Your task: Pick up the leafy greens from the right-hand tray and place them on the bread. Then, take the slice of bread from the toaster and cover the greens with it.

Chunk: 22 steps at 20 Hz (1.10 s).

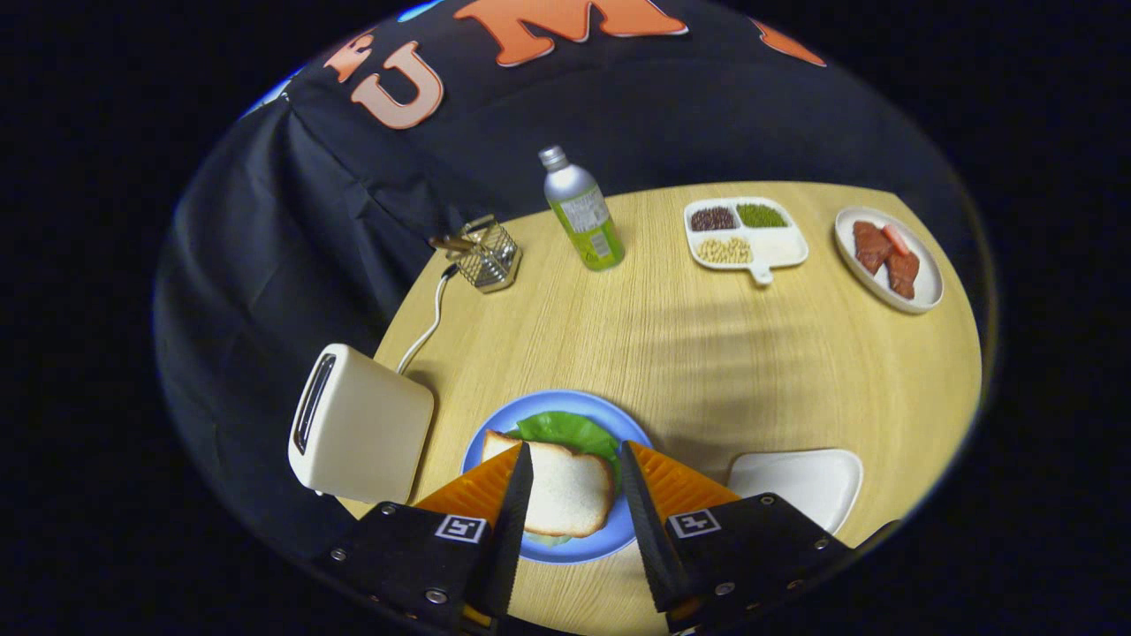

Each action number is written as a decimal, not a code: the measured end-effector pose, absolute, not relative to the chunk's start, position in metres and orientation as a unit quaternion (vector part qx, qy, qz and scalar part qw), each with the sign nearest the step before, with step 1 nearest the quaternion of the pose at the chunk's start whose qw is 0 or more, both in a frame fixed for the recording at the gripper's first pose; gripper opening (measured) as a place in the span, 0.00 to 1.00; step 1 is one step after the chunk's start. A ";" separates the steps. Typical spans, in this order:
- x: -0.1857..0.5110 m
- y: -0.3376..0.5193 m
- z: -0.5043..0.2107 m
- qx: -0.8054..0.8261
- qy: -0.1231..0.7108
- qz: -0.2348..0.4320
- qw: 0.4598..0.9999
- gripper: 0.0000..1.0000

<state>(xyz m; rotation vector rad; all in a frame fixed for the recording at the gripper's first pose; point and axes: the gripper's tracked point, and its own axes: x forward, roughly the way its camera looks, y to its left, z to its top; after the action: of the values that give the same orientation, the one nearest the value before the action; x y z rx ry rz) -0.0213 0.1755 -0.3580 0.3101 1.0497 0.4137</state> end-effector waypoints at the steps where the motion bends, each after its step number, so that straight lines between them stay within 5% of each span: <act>1: -0.013 0.170 -0.340 0.140 0.472 0.195 0.848 0.61; 17: 0.041 0.095 -0.069 0.096 0.194 0.147 0.965 0.69; 22: 0.040 0.070 -0.014 0.072 0.120 0.113 0.984 0.89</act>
<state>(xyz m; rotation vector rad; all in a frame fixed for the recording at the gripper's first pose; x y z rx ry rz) 0.0403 0.0703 -0.0141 0.1450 0.2416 0.2267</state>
